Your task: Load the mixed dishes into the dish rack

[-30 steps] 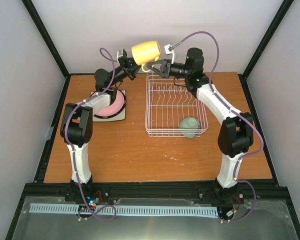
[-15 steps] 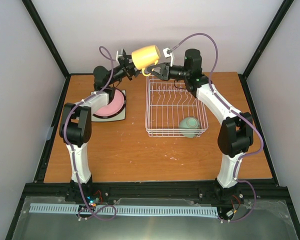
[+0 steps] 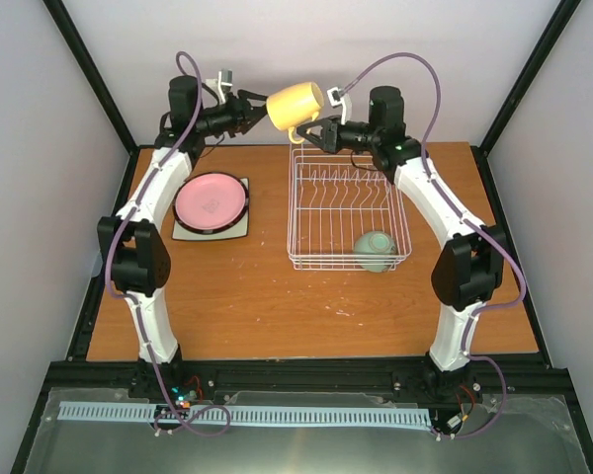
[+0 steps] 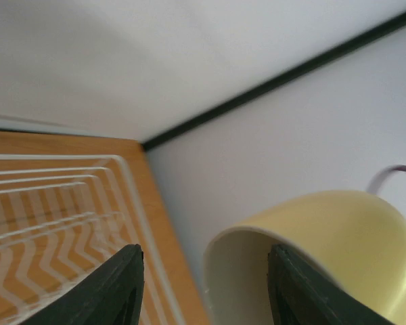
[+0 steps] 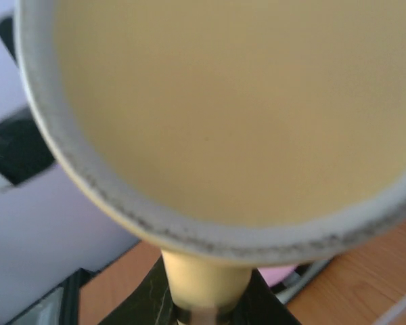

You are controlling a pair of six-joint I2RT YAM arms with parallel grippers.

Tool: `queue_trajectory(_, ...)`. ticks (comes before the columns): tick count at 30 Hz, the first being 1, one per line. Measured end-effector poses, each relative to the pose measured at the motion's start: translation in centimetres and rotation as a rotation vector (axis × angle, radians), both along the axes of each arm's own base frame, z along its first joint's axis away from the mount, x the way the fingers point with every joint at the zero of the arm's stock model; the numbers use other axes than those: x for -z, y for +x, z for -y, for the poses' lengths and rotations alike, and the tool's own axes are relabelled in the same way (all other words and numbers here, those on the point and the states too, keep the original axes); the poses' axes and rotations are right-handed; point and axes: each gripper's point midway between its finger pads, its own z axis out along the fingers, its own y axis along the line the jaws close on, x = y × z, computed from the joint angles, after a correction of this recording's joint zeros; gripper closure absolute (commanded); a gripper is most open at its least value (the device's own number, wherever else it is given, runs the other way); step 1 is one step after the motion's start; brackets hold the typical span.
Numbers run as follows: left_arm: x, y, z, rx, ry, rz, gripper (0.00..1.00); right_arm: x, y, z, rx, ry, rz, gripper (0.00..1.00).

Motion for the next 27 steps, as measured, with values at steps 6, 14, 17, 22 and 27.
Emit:
queue_trajectory(6,3.2,0.9,-5.4,-0.244,0.298,-0.022,0.5,4.1,-0.8,3.5,0.152,-0.256,-0.024,0.97)
queue_trajectory(14,5.8,0.2,-14.6,-0.535,0.657,-0.035,0.5,7.1,-6.1,11.1,0.293,-0.482,-0.121,0.97)
queue_trajectory(17,6.7,0.0,-15.8,-0.559,0.744,-0.035,0.51,7.3,-7.1,11.8,0.296,-0.521,-0.111,0.97)
queue_trajectory(22,9.2,-0.7,-16.9,-0.566,0.84,-0.078,0.51,11.8,-9.7,12.8,0.266,-0.612,-0.221,0.97)
queue_trajectory(27,12.8,-2.6,-17.9,-0.552,0.925,-0.148,0.51,17.0,-13.1,14.2,0.242,-0.694,-0.357,0.97)
